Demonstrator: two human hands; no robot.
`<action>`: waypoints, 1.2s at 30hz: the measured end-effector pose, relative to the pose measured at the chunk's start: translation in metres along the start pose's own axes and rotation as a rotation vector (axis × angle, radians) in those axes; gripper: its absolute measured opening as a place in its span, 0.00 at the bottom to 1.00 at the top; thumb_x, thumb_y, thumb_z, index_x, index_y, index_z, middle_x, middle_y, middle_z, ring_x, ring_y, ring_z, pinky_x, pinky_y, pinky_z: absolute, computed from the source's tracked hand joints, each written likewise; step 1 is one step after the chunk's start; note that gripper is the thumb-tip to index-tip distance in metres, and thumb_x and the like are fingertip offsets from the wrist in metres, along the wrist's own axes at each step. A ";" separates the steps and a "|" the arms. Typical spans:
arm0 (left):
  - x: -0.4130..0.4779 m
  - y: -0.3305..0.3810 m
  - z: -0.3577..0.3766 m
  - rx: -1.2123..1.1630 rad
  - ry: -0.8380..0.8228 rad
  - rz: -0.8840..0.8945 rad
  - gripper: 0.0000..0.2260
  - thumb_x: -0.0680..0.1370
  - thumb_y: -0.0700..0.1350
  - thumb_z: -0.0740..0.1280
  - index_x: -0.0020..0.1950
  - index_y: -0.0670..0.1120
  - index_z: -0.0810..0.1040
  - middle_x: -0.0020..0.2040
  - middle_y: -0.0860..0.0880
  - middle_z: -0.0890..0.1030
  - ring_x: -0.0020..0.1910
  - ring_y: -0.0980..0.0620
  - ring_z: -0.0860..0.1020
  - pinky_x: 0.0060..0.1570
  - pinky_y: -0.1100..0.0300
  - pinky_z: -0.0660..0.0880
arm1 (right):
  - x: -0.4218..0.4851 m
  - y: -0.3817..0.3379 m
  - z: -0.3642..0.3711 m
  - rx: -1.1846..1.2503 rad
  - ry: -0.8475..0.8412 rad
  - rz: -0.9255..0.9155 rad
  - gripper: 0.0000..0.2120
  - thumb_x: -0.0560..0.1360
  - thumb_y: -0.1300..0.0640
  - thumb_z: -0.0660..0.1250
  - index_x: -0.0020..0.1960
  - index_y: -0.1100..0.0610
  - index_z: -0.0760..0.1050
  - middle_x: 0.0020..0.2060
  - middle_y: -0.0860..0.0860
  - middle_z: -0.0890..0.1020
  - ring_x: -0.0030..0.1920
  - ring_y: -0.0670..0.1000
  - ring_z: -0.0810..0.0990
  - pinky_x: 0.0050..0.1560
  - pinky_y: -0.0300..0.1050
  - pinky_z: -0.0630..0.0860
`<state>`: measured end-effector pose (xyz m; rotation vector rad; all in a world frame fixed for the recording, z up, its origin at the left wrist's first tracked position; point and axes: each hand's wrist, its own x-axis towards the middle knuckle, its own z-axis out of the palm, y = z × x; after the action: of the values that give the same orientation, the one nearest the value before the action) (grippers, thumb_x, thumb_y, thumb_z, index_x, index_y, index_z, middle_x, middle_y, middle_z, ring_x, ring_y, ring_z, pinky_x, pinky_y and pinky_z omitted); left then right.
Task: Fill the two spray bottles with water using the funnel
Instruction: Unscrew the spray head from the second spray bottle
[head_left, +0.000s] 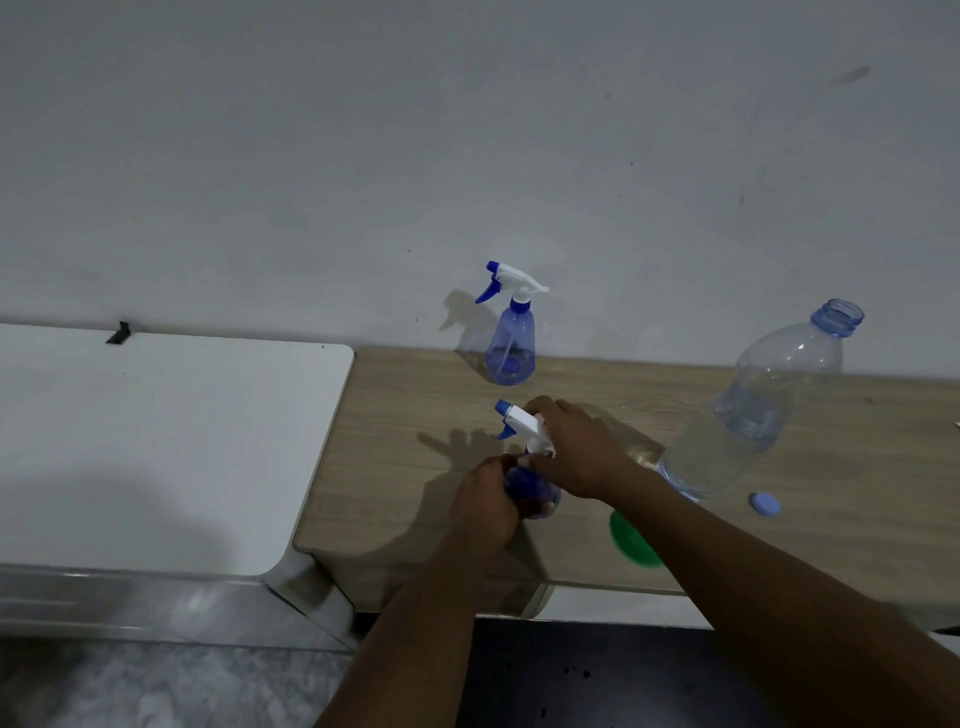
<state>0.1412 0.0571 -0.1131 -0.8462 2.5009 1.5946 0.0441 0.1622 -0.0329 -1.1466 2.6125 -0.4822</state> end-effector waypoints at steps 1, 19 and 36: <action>0.000 0.001 0.000 0.009 -0.015 -0.006 0.30 0.65 0.53 0.81 0.65 0.53 0.75 0.60 0.51 0.80 0.61 0.49 0.77 0.64 0.47 0.74 | 0.001 -0.001 0.000 0.019 -0.007 -0.005 0.27 0.71 0.51 0.73 0.67 0.50 0.67 0.57 0.52 0.76 0.55 0.55 0.76 0.56 0.55 0.75; -0.001 0.001 0.004 -0.036 0.023 -0.069 0.30 0.64 0.53 0.82 0.64 0.54 0.75 0.58 0.53 0.81 0.59 0.50 0.78 0.64 0.47 0.74 | 0.004 0.002 0.001 0.067 -0.035 -0.011 0.34 0.69 0.44 0.74 0.70 0.49 0.65 0.57 0.50 0.72 0.53 0.53 0.74 0.54 0.53 0.75; 0.000 -0.009 0.001 -0.093 0.012 -0.037 0.29 0.57 0.60 0.78 0.57 0.63 0.77 0.51 0.56 0.84 0.53 0.52 0.81 0.59 0.47 0.78 | 0.009 0.005 -0.066 0.417 0.344 0.084 0.20 0.73 0.57 0.75 0.60 0.54 0.71 0.47 0.47 0.79 0.41 0.41 0.79 0.37 0.34 0.73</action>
<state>0.1457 0.0555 -0.1213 -0.9095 2.4214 1.7102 0.0112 0.1716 0.0244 -0.8741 2.6293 -1.2303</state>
